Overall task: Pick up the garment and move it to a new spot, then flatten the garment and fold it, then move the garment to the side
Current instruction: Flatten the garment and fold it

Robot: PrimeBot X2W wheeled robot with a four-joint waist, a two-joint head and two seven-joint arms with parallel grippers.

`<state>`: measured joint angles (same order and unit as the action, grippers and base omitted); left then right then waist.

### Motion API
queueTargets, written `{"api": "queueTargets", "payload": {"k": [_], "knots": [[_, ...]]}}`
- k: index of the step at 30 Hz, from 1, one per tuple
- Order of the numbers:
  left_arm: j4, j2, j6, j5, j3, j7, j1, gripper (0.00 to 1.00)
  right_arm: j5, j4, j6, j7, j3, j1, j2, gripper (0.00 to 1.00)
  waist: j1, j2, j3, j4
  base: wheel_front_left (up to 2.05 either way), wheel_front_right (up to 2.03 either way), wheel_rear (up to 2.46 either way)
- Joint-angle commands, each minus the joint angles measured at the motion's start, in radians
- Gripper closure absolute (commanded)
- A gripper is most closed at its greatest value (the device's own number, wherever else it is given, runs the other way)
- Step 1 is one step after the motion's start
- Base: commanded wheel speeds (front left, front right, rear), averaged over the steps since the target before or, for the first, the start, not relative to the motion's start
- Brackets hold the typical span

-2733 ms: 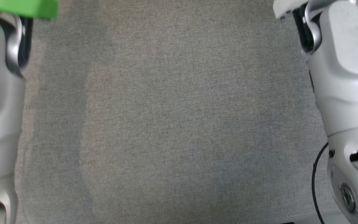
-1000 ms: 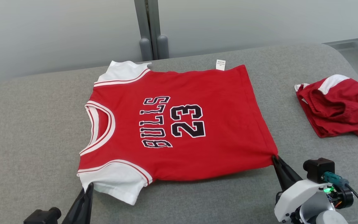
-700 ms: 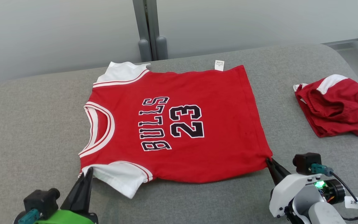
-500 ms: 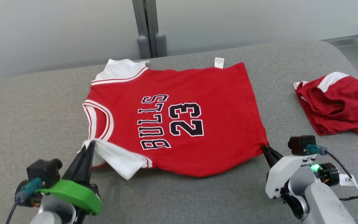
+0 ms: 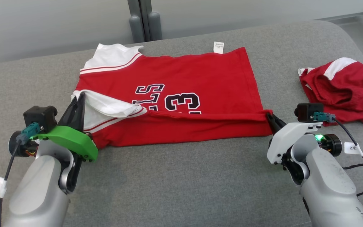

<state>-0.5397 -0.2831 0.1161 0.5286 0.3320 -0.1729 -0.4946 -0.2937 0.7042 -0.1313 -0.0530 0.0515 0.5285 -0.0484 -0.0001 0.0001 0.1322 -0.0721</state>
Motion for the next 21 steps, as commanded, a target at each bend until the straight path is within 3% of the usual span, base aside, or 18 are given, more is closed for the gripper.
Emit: {"api": "queueTargets", "payload": {"k": [1, 6, 7, 8, 9, 10, 11, 12, 21], "knots": [[-0.027, -0.001, 0.006, -0.011, 0.008, -0.011, -0.035, 1.0, -0.012, 0.024, 0.001, 0.017, 0.008, 0.025, -0.004, 1.0, 0.0001, -0.0001, 0.03, -0.013, 0.0, 0.0, 0.0], [-0.113, 0.005, 0.01, -0.01, 0.013, -0.049, -0.098, 1.0, -0.028, 0.108, 0.001, 0.074, 0.023, 0.093, -0.004, 1.0, 0.0001, -0.0001, 0.061, -0.02, 0.0, 0.0, 0.0], [-0.129, 0.008, 0.01, -0.009, 0.011, -0.057, -0.109, 1.0, -0.036, 0.121, 0.001, 0.093, 0.029, 0.105, -0.004, 0.89, 0.0001, -0.0001, 0.066, -0.021, 0.0, 0.0, 0.0], [-0.143, 0.01, 0.01, -0.009, 0.009, -0.063, -0.116, 1.0, -0.042, 0.129, 0.001, 0.114, 0.037, 0.115, -0.004, 0.66, 0.0001, -0.0001, 0.069, -0.021, 0.0, 0.0, 0.0], [-0.158, 0.012, 0.01, -0.01, 0.006, -0.069, -0.126, 0.99, -0.047, 0.14, 0.001, 0.138, 0.04, 0.127, -0.004, 0.0, 0.0001, -0.0001, 0.074, -0.022, 0.0, 0.0, 0.0], [-0.17, 0.014, 0.006, -0.013, 0.002, -0.076, -0.134, 0.7, -0.054, 0.15, 0.001, 0.159, 0.048, 0.135, -0.004, 0.0, 0.0001, -0.0001, 0.077, -0.022, 0.0, 0.0, 0.0], [-0.174, 0.016, 0.004, -0.014, -0.002, -0.079, -0.14, 0.27, -0.059, 0.157, 0.001, 0.175, 0.055, 0.141, -0.004, 0.0, 0.0001, -0.0001, 0.08, -0.023, 0.0, 0.0, 0.0], [-0.178, 0.019, 0.004, -0.013, -0.007, -0.085, -0.145, 0.0, -0.067, 0.162, 0.001, 0.189, 0.063, 0.147, -0.004, 0.0, 0.0001, -0.0001, 0.081, -0.023, 0.0, 0.0, 0.0], [-0.059, 0.04, 0.0, -0.031, -0.116, -0.092, -0.06, 0.0, -0.03, 0.163, 0.001, 0.304, 0.066, 0.144, -0.004, 0.0, 0.0001, -0.0001, 0.08, -0.022, 0.0, 0.0, 0.0]]}}
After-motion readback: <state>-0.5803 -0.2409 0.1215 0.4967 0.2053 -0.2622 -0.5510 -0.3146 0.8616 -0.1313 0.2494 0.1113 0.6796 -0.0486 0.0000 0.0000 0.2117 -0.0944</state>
